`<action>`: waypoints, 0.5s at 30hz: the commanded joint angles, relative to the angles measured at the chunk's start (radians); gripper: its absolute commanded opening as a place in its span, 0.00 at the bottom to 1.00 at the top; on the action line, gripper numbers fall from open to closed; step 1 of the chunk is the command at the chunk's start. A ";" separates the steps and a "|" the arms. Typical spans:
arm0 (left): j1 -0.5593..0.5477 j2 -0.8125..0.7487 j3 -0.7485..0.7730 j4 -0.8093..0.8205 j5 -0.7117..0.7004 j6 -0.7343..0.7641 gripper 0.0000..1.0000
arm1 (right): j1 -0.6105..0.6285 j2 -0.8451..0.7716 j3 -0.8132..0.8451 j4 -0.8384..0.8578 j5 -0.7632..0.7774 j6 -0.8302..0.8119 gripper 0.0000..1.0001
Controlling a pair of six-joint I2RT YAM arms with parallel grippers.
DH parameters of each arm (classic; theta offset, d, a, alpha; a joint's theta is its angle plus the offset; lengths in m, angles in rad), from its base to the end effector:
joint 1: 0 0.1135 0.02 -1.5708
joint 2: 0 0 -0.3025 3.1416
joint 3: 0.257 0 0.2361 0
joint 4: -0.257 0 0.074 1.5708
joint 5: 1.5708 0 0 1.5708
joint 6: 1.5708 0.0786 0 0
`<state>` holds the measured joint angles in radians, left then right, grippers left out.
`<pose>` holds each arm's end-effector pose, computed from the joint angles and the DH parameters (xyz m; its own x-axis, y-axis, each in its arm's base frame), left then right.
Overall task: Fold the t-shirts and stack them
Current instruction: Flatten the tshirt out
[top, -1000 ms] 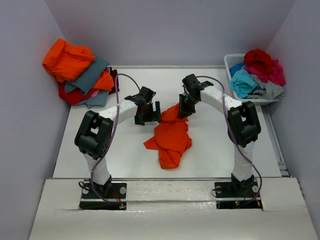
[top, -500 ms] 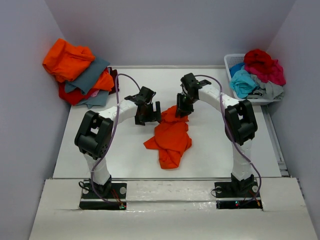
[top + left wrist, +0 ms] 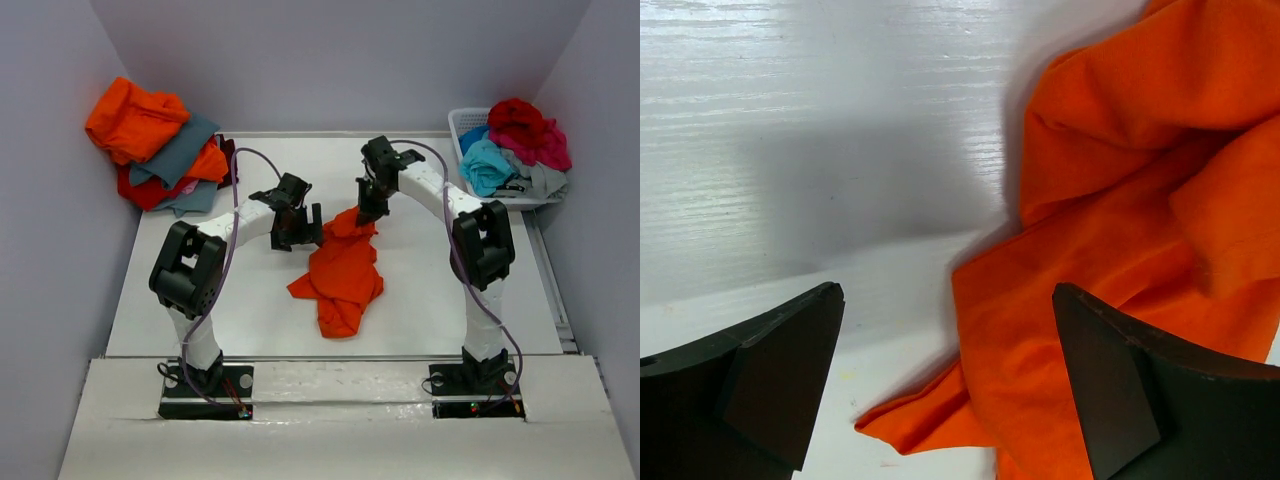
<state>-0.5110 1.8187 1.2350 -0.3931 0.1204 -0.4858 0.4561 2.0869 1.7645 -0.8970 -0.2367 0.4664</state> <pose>0.3468 -0.2053 0.2050 -0.8933 -0.0306 -0.4484 0.1437 0.9259 -0.3493 0.4019 0.2177 0.2200 -0.9780 0.0071 -0.2084 -0.0681 0.9337 0.3514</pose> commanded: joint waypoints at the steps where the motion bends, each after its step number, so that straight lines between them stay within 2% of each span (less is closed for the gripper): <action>1: -0.003 -0.004 0.043 0.002 0.031 0.024 0.97 | 0.000 -0.056 0.211 -0.098 0.118 -0.025 0.07; 3: -0.003 -0.002 0.044 0.000 0.033 0.030 0.97 | -0.010 -0.067 0.284 -0.123 0.143 -0.026 0.07; 7: -0.003 -0.001 0.046 -0.004 0.033 0.036 0.97 | -0.028 -0.042 0.556 -0.245 0.177 -0.041 0.07; 12: -0.003 0.002 0.054 -0.003 0.038 0.038 0.97 | -0.039 -0.065 0.679 -0.302 0.209 -0.045 0.07; 15: -0.003 0.008 0.057 -0.003 0.041 0.038 0.97 | -0.051 -0.105 0.690 -0.304 0.223 -0.043 0.07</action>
<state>-0.5110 1.8191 1.2465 -0.3923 0.1436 -0.4660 0.4236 2.0609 2.3997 -1.1362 -0.0654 0.4397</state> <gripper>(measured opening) 0.971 0.076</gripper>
